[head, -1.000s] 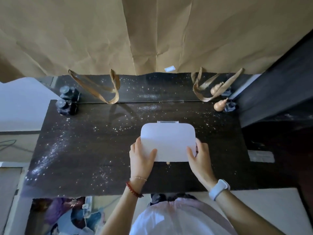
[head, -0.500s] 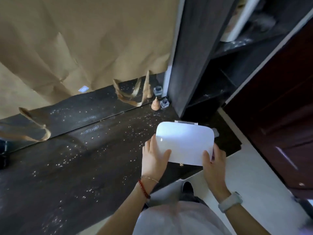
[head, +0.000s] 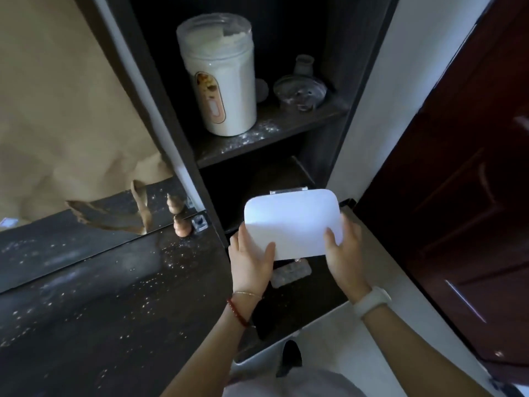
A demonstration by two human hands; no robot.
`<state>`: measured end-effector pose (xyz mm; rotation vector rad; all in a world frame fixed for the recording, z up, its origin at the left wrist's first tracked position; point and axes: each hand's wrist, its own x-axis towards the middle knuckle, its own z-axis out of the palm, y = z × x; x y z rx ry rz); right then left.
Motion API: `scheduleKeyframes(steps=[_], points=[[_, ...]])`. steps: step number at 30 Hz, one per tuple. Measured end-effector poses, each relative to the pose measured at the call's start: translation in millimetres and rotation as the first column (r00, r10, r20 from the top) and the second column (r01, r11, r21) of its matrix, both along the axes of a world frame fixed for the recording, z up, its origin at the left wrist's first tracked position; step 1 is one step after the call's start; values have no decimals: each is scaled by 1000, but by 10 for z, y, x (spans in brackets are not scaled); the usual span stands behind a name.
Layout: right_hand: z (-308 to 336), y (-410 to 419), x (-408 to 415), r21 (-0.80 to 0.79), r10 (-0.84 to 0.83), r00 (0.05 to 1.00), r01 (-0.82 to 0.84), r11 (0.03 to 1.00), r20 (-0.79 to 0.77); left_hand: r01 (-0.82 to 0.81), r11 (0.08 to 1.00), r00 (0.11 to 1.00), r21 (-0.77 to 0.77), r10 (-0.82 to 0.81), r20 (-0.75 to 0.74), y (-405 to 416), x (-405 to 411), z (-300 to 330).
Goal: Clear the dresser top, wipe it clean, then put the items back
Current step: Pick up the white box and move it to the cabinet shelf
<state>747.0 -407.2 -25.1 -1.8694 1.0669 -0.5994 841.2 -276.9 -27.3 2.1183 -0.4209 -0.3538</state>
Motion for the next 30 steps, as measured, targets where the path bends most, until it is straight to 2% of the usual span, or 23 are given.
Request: scheduleKeyframes(steps=[5, 14, 20, 24, 27, 30], points=[[26, -385, 536, 40, 153, 988, -153, 987, -2, -146, 983, 989, 116, 147, 0, -329, 237, 31], [-84, -739, 999, 118, 324, 942, -313, 942, -88, -188, 971, 980, 150, 195, -38, -600, 458, -94], [-186, -806, 1111, 2, 440, 872, -450, 893, -216, -151, 966, 987, 208, 159, -24, -662, 664, -148], [-210, -862, 1253, -80, 422, 842, -473, 878, -337, -135, 932, 990, 337, 137, 18, -746, 759, -119], [-230, -791, 1242, -198, 377, 857, -461, 865, -352, -139, 917, 990, 374, 139, 27, -743, 688, -91], [-312, -557, 1063, -383, 275, 924, -363, 849, -267, -185, 942, 982, 280, 164, 98, -583, 458, -129]])
